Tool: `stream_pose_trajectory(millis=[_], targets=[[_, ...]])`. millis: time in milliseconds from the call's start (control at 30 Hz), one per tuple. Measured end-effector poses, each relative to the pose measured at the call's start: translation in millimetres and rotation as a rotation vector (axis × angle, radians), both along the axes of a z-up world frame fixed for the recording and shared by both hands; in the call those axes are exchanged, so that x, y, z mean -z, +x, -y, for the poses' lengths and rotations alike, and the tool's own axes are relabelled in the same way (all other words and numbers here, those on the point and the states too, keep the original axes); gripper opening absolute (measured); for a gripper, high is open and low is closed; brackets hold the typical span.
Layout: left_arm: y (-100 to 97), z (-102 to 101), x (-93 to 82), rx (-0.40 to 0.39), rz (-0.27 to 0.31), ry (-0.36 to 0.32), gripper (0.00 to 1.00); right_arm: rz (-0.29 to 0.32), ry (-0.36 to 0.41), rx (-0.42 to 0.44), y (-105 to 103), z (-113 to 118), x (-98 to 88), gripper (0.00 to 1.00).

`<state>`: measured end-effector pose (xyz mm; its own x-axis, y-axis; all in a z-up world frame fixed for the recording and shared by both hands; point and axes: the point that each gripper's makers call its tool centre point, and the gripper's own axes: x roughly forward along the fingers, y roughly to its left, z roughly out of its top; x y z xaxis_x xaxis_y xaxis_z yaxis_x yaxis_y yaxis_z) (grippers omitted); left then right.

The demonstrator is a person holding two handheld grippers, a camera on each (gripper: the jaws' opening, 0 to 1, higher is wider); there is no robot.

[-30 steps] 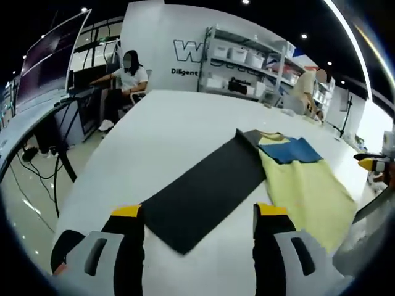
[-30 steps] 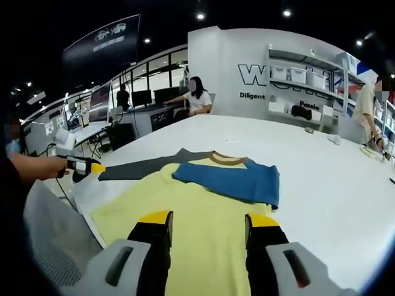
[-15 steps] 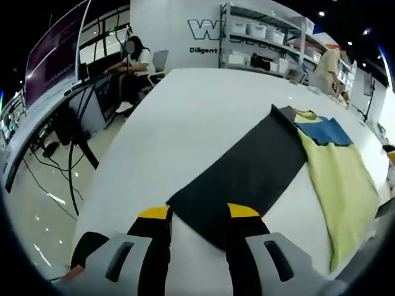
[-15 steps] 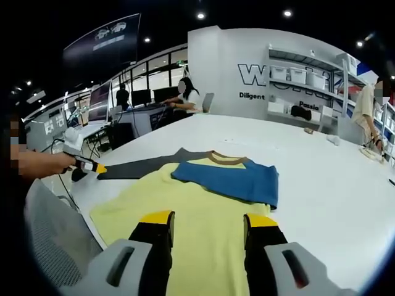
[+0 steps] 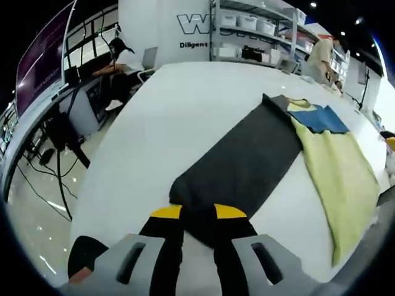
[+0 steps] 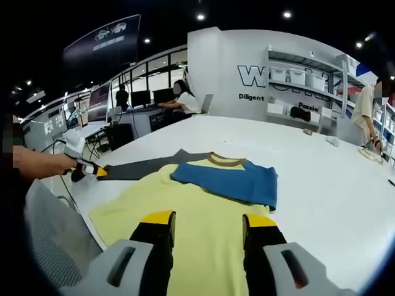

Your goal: Fold the garment on the visible template until the final outline fits inside the template.

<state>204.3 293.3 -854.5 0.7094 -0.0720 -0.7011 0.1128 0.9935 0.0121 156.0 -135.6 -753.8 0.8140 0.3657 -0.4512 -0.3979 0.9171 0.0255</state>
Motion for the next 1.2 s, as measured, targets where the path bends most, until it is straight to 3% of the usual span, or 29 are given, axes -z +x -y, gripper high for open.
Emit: stream_pose_trajectory(millis=[67, 233, 467, 667, 733, 967, 1200], targets=[[-0.3, -1.1, 0.1, 0.001, -0.008, 0.004, 0.00, -0.001, 0.001, -0.001, -0.5, -0.2, 0.0, 0.41], [-1.2, -2.0, -3.4, -0.006, -0.006, 0.002, 0.00, -0.001, -0.002, -0.008, -0.8, -1.7, 0.4, 0.41], [5.1, -26.2, -12.3, -0.076, 0.012, 0.021, 0.00, -0.002, -0.002, -0.012, -1.2, -2.1, 0.7, 0.41], [6.8, -34.0, -17.2, -0.113, 0.021, 0.023, 0.00, -0.003, -0.003, -0.014, -1.3, -2.3, 1.1, 0.40], [4.1, -47.1, -19.1, -0.162, 0.031, 0.043, 0.00, -0.002, -0.003, -0.014, -0.8, -2.0, 0.9, 0.40], [11.9, -71.7, -20.0, -0.203, 0.036, 0.084, 0.00, -0.008, -0.007, -0.016, -1.5, -1.8, 2.5, 0.40], [33.1, -85.4, -35.1, -0.172, 0.048, 0.166, 0.00, -0.012, -0.012, -0.012, -1.4, -0.2, 3.4, 0.40]])
